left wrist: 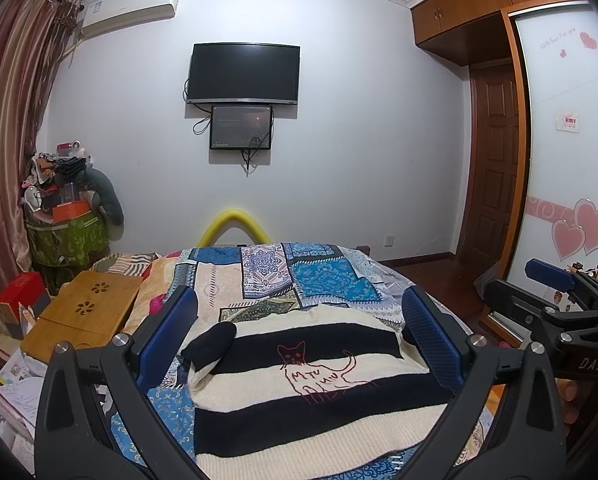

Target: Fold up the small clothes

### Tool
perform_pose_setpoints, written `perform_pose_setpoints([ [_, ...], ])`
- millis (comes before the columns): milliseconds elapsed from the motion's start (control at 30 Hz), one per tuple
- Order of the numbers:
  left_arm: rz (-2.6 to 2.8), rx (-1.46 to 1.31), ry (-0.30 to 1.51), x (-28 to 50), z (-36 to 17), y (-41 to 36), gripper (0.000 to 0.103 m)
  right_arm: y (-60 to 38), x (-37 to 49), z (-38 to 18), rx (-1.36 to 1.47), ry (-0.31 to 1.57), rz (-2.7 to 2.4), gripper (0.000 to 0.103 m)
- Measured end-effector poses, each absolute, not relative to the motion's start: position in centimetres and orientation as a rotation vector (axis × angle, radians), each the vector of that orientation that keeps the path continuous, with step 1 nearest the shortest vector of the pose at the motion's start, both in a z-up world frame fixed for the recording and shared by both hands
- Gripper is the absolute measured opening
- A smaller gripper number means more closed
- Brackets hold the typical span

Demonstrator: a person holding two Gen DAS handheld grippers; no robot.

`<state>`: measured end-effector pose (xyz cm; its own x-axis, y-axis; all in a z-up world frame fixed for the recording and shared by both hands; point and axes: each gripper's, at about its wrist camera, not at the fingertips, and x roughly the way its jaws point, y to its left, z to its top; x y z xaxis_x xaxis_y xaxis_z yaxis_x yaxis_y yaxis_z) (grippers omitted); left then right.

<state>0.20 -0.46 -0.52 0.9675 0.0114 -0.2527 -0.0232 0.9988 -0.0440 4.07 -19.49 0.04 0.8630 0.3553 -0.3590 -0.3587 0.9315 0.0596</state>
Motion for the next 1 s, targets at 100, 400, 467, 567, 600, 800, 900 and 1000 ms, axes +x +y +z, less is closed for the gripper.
perform_pose_setpoints([
  [100, 0.018, -0.046, 0.255, 0.2, -0.5, -0.5, 0.103, -19.5, 4.1, 0.1, -0.008, 0.375, 0.373, 0.103],
  [400, 0.019, -0.048, 0.254, 0.2, -0.5, -0.5, 0.103, -19.5, 4.1, 0.0, -0.009, 0.375, 0.373, 0.103],
  [467, 0.018, -0.048, 0.254, 0.2, -0.5, -0.5, 0.103, -19.5, 4.1, 0.0, -0.009, 0.375, 0.373, 0.103],
  [567, 0.018, -0.05, 0.254, 0.2, -0.5, -0.4, 0.103, -19.4, 4.1, -0.2, -0.008, 0.378, 0.372, 0.103],
  [600, 0.018, -0.05, 0.254, 0.2, -0.5, -0.4, 0.103, -19.3, 4.1, -0.2, -0.008, 0.379, 0.371, 0.103],
  [800, 0.024, -0.049, 0.262, 0.6, -0.6, -0.1, 0.103, -18.8, 4.6, -0.6, -0.018, 0.384, 0.365, 0.103],
  [900, 0.033, -0.049, 0.274, 1.4, -0.8, 0.2, 0.103, -18.7, 5.3, -0.6, -0.025, 0.388, 0.356, 0.103],
  [1000, 0.041, -0.054, 0.295, 2.7, -0.9, 0.9, 0.103, -18.7, 6.3, -0.9, -0.024, 0.404, 0.357, 0.103],
])
